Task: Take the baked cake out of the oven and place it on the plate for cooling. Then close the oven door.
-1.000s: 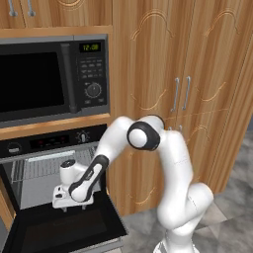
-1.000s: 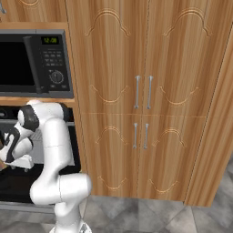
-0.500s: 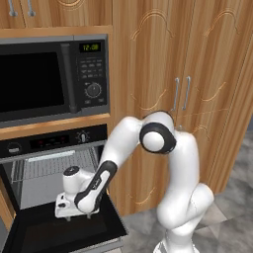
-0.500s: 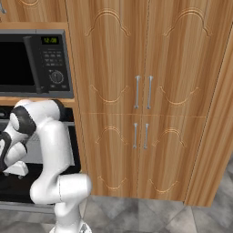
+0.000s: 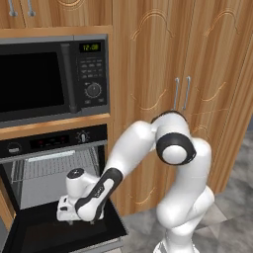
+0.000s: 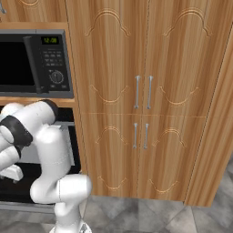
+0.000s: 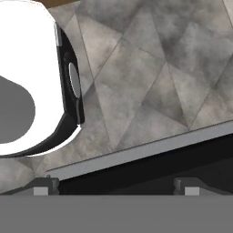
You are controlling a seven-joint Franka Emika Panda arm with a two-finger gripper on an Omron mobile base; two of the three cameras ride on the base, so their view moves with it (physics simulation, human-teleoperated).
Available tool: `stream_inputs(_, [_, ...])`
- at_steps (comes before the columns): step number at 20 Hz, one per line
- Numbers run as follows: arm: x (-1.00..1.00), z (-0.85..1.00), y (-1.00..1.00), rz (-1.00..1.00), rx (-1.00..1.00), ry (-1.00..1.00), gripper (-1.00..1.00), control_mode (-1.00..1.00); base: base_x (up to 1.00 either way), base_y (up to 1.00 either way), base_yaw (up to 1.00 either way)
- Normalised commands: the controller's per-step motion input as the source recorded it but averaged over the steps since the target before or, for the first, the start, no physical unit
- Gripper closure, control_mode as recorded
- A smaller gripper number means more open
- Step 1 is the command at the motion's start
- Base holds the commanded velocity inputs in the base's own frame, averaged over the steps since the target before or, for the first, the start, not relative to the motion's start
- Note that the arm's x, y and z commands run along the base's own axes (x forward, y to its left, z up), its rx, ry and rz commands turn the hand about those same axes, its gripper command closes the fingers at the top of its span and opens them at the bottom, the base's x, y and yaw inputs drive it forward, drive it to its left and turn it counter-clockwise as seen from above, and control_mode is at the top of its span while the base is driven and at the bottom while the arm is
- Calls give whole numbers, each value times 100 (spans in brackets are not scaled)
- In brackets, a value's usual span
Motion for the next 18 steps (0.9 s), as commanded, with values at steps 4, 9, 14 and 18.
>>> stream_inputs(4, [-24,15,-4,-2,0,1,-100,-100,0,0,0])
stream_inputs(9, [-21,12,-12,0,1,1,-100,-100,0,0,0])
stream_inputs(14, [-27,19,-1,0,0,3,-100,-100,0,0,0])
stream_inputs(18, [-30,22,-2,0,0,4,-100,-100,0,0,0])
